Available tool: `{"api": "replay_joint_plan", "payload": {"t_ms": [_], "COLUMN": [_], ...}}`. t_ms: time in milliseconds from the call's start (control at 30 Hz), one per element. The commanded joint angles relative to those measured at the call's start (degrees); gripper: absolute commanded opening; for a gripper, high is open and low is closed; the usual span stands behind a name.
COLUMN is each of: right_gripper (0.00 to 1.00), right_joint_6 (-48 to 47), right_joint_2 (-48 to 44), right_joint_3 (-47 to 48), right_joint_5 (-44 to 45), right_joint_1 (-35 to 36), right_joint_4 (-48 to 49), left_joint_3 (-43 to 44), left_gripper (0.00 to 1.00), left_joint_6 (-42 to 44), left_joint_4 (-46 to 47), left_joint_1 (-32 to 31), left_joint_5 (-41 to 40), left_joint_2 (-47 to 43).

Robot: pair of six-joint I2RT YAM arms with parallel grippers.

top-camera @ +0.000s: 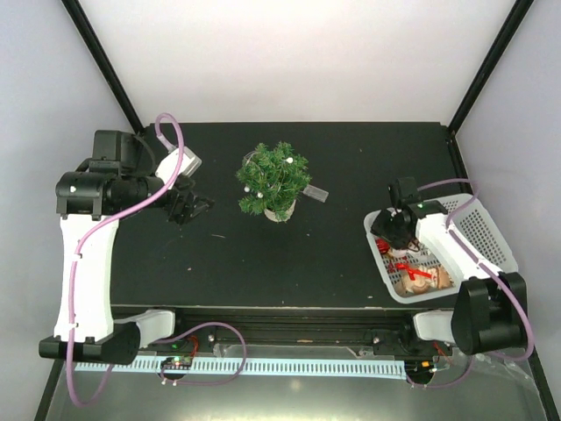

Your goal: Decorate the small christmas tree

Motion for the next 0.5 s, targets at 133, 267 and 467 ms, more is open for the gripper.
{"api": "replay_joint_plan", "payload": {"t_ms": [133, 267, 467], "right_gripper": [0.43, 0.43, 0.43], "right_joint_6": [-3.3, -2.7, -6.3], "right_joint_2": [4.7, 4.4, 4.4], "right_joint_3": [5.9, 8.5, 14.7], "right_joint_5": [-13.7, -12.5, -0.2], "right_joint_1": [-0.2, -0.3, -0.3], "right_joint_4": [12.2, 13.9, 3.0], "left_joint_3": [-4.7, -4.8, -4.6], "left_gripper": [0.8, 0.8, 0.8], "left_joint_6": [-1.6, -1.9, -2.3], "left_joint_4": [-0.1, 0.4, 0.9], "left_joint_1": [-0.2, -0.2, -0.2], "left_joint_5": [-0.4, -0.4, -0.5], "left_joint_2": [-3.5, -2.9, -2.4]}}
